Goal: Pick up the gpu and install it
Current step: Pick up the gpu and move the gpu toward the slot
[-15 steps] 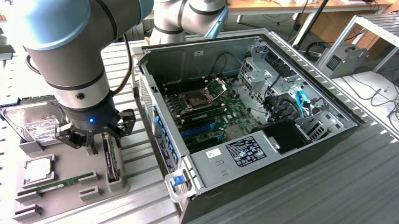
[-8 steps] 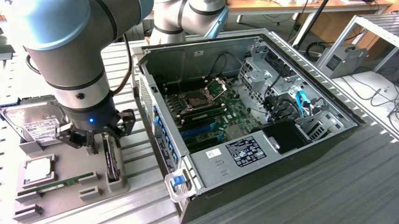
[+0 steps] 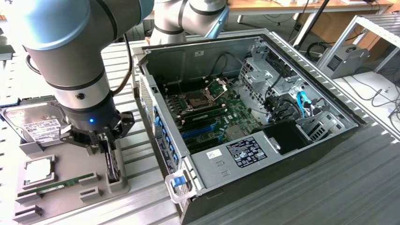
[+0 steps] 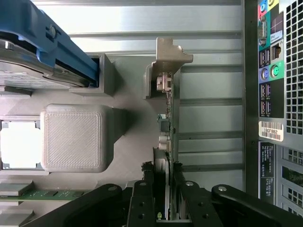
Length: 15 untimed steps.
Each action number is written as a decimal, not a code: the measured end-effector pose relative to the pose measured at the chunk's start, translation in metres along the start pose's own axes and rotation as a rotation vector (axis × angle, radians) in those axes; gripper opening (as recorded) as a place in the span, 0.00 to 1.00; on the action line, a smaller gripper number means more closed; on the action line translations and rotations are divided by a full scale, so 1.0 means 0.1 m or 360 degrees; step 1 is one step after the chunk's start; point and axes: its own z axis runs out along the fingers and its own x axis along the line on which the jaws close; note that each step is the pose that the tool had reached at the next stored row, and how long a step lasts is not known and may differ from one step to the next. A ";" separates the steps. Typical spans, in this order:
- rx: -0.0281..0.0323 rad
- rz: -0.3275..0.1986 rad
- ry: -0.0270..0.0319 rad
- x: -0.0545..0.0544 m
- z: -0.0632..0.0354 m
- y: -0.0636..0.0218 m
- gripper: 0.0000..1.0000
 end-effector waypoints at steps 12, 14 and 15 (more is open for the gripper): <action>-0.00001 0.0000 0.00001 0.00 -0.020 0.013 0.26; -0.00005 0.0000 0.00001 0.00 -0.044 0.015 0.26; -0.00006 0.0000 0.00001 0.00 -0.058 0.016 0.26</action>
